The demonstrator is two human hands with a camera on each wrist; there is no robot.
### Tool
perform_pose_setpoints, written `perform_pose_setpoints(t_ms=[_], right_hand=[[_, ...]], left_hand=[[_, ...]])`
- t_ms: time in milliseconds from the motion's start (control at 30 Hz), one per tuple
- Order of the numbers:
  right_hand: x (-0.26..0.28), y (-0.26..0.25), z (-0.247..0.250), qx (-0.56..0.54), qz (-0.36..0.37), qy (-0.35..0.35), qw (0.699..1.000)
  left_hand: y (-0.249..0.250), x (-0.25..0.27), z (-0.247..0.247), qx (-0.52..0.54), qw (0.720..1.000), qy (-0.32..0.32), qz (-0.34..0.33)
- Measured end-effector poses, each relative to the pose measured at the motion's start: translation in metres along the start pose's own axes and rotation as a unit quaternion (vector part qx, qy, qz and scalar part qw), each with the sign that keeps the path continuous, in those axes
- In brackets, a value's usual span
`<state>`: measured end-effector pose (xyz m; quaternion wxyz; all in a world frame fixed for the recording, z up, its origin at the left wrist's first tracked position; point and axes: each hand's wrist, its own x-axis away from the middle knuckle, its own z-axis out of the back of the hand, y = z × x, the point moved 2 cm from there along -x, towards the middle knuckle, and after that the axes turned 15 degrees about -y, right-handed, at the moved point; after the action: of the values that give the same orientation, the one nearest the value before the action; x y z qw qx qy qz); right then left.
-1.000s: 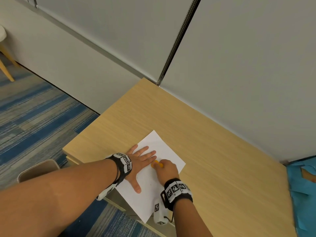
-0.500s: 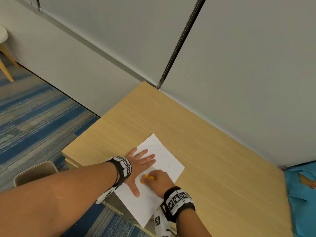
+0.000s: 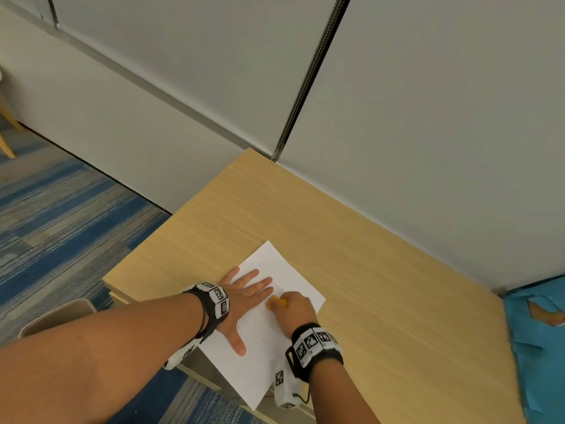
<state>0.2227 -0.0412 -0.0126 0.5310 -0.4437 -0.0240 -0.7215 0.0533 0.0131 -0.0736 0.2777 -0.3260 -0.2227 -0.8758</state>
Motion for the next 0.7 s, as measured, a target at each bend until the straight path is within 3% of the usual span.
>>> perform_pose_setpoints(t_ms=[67, 233, 400, 567, 700], right_hand=[[-0.003, 0.001, 0.002, -0.038, -0.017, 0.040, 0.998], [0.014, -0.009, -0.028, -0.006, 0.029, -0.103, 0.994], [-0.003, -0.003, 0.007, -0.027, -0.026, 0.034, 0.999], [0.019, -0.011, -0.041, -0.008, 0.007, -0.048, 0.999], [0.009, -0.005, -0.014, -0.009, -0.016, 0.011, 1.000]], left_hand=[[-0.002, -0.002, -0.002, 0.001, 1.000, 0.005, -0.004], [-0.005, -0.003, -0.003, -0.006, 1.000, 0.012, -0.011], [-0.001, 0.001, 0.000, 0.009, 1.000, 0.001, -0.008], [-0.004, 0.000, -0.003, -0.015, 1.000, 0.022, -0.007], [-0.001, 0.001, -0.001, -0.006, 1.000, -0.001, -0.003]])
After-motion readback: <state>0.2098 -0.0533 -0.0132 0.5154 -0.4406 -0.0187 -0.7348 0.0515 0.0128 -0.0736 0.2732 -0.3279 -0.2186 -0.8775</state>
